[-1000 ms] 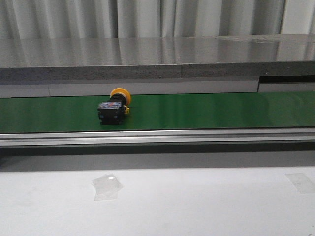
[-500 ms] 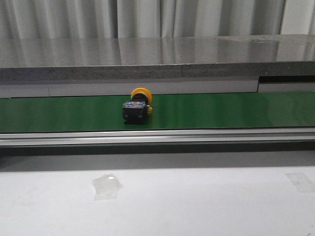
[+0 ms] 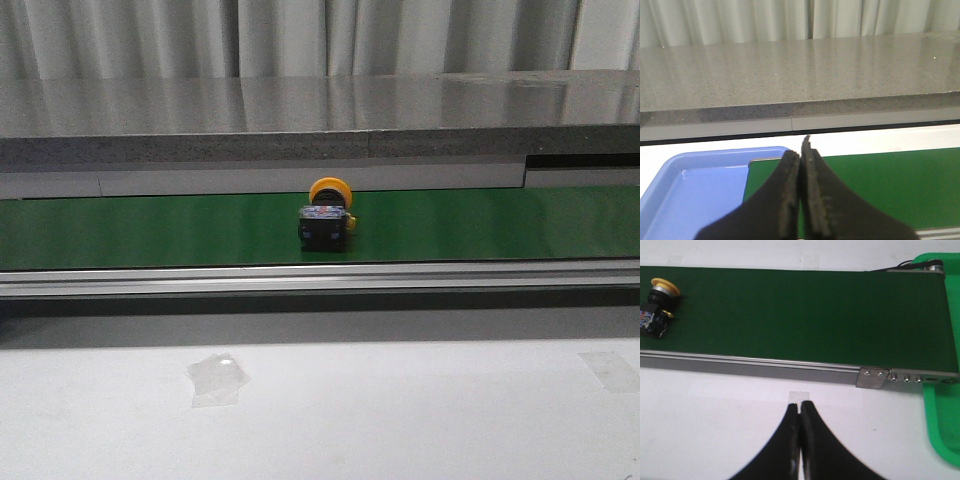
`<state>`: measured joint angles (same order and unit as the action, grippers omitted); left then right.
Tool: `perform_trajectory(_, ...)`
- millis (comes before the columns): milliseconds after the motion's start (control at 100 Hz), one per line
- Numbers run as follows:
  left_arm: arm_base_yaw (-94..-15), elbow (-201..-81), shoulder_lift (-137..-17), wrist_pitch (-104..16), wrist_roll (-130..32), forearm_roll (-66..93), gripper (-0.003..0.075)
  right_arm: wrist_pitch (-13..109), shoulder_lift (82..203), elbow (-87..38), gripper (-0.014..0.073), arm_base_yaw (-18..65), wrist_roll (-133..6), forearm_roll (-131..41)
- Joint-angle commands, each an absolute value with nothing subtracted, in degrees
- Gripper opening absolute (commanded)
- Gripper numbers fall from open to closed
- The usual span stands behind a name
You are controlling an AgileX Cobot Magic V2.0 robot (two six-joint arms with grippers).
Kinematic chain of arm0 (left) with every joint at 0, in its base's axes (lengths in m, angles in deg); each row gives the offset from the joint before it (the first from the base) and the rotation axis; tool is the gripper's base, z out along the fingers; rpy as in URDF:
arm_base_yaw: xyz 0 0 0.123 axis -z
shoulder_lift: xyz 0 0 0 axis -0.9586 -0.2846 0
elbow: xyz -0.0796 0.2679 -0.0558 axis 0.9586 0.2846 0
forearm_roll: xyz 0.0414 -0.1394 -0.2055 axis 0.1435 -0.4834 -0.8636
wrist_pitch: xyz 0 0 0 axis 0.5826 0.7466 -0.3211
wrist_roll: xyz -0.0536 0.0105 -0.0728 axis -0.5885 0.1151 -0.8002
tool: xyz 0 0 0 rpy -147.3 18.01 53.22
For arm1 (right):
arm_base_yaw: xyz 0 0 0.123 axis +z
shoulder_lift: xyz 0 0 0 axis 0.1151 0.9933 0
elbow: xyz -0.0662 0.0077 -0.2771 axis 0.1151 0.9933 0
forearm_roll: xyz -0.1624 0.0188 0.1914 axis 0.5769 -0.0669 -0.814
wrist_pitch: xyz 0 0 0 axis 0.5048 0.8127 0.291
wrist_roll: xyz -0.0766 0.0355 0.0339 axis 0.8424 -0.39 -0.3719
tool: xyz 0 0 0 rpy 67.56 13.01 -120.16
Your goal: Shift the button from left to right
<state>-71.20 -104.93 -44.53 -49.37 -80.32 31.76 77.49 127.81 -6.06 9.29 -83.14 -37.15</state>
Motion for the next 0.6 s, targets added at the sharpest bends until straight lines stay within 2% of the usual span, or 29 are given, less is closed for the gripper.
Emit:
perform_trajectory(0, -70.73, -106.57, -44.83, -54.26, -80.29, 31.27, -0.002, 74.74, 128.88, -8.14, -0.0068, 9.22, -82.77, -37.5)
perform_trajectory(100, -70.73, -106.57, -44.83, -54.26, -80.29, 31.27, -0.002, 75.0, 129.34, -8.14, -0.0051, 9.22, -82.72, -37.44)
perform_trajectory(170, -70.73, -106.57, -44.83, -54.26, -80.29, 31.27, -0.002, 75.26, 129.35, -8.14, 0.002, 9.22, -82.72, -37.44)
perform_trajectory(220, -70.73, -106.57, -44.83, -54.26, -80.29, 31.27, -0.002, 75.26, 129.35, -8.14, 0.0111, 9.22, -82.72, -37.44)
perform_trajectory(340, -70.73, -106.57, -44.83, -54.26, -80.29, 31.27, -0.002, 75.28, 129.35, -8.14, 0.0438, 9.22, -82.72, -37.49)
perform_trajectory(400, -70.73, -106.57, -44.83, -54.26, -80.29, 31.27, -0.002, 74.99, 129.35, -8.14, 0.0567, 9.22, -82.72, -37.49)
perform_trajectory(480, -70.73, -106.57, -44.83, -54.26, -80.29, 31.27, -0.002, 74.95, 129.35, -8.14, 0.0645, 9.22, -82.72, -38.72)
perform_trajectory(590, -70.73, -106.57, -44.83, -54.26, -80.29, 31.27, -0.002, 74.9, 130.16, -8.26, 0.0645, 9.22, -82.72, -40.02)
